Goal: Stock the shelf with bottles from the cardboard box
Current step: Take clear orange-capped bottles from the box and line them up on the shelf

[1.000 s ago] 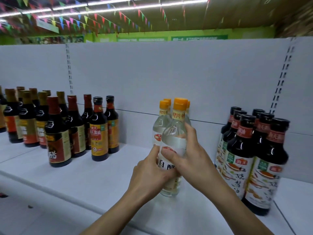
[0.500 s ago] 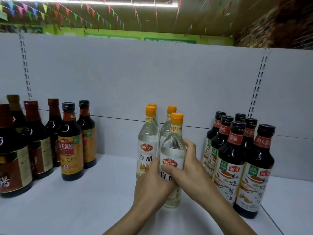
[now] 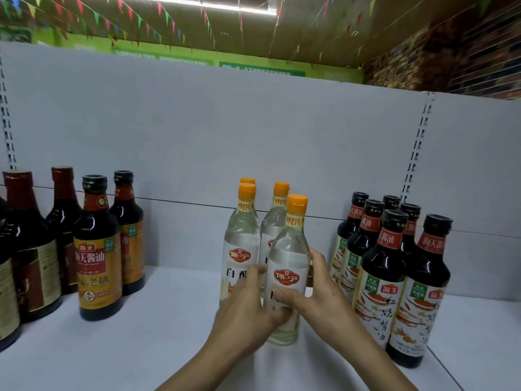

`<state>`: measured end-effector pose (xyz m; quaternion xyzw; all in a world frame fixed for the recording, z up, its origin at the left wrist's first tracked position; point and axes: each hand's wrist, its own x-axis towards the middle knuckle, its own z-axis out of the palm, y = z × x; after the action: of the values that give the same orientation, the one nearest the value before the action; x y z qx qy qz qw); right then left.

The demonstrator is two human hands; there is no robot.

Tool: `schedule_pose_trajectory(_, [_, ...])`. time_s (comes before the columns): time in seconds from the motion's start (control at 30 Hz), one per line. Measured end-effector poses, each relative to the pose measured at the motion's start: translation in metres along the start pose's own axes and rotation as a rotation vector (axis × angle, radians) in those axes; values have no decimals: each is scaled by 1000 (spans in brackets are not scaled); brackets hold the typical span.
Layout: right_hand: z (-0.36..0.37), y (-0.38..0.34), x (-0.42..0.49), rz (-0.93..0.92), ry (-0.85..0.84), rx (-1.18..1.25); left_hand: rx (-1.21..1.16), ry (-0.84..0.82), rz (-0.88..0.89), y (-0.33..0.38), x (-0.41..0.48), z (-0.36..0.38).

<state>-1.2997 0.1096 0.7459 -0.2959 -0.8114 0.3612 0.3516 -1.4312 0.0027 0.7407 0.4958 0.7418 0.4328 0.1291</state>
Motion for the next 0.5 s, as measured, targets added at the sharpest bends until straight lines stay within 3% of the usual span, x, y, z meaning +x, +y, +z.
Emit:
schedule_pose_trajectory(0.23, [5, 22, 5, 115, -67, -80, -11, 215, -65, -38, 13, -31])
schedule_pose_trajectory(0.5, [17, 38, 6, 139, -91, -120, -120, 84, -139, -54, 43, -40])
